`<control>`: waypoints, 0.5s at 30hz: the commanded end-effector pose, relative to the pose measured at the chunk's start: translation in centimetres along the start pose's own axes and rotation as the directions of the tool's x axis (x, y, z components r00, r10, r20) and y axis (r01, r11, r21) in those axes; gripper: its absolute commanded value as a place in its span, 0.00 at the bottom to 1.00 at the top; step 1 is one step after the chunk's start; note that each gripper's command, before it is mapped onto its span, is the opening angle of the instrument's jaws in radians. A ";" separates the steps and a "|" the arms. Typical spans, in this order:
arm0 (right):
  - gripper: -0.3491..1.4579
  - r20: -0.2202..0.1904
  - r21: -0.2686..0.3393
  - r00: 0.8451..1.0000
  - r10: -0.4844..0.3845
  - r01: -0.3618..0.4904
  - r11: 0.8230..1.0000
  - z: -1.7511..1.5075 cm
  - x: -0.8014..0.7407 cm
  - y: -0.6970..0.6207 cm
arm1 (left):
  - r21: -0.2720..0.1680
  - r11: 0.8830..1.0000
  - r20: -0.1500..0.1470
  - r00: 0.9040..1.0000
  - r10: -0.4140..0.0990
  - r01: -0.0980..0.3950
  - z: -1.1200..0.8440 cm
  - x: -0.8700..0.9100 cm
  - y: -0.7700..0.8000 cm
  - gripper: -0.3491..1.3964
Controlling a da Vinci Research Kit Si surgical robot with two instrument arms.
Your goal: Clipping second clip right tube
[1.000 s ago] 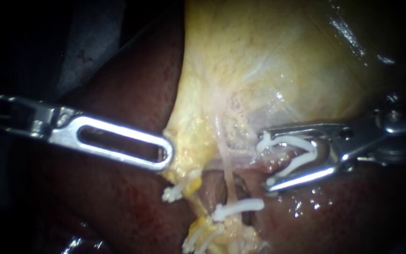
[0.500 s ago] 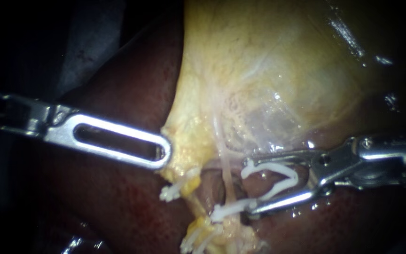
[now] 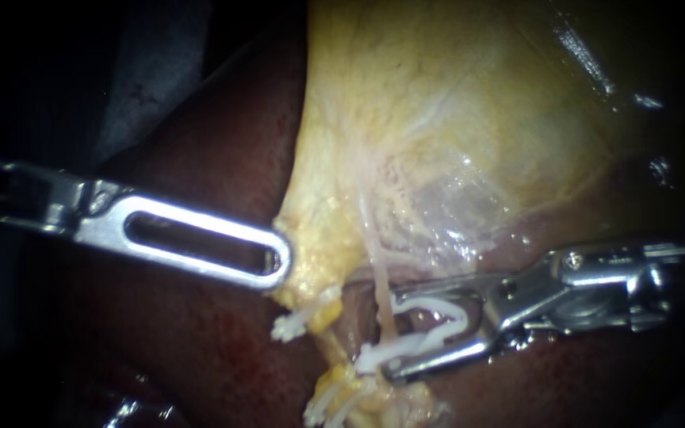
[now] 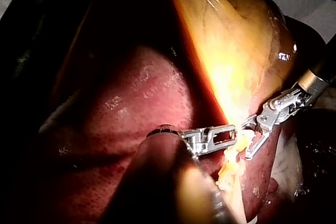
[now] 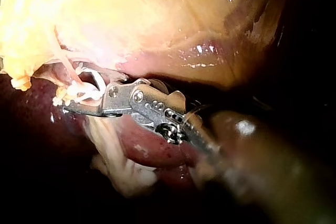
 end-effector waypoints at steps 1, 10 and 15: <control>0.49 -0.001 -0.002 1.000 0.000 0.000 1.000 0.02 0.01 0.01 | 0.000 1.000 0.001 1.000 0.000 0.000 0.00 0.00 0.00 0.00; 0.47 -0.004 -0.007 0.999 0.032 -0.032 0.999 0.09 0.06 0.08 | 0.000 1.000 0.001 1.000 0.000 0.000 0.00 0.00 -0.01 0.00; 0.42 -0.006 -0.007 0.997 0.073 -0.073 0.997 0.09 0.06 0.09 | 0.000 1.000 0.001 1.000 0.000 0.000 0.00 0.01 -0.01 0.00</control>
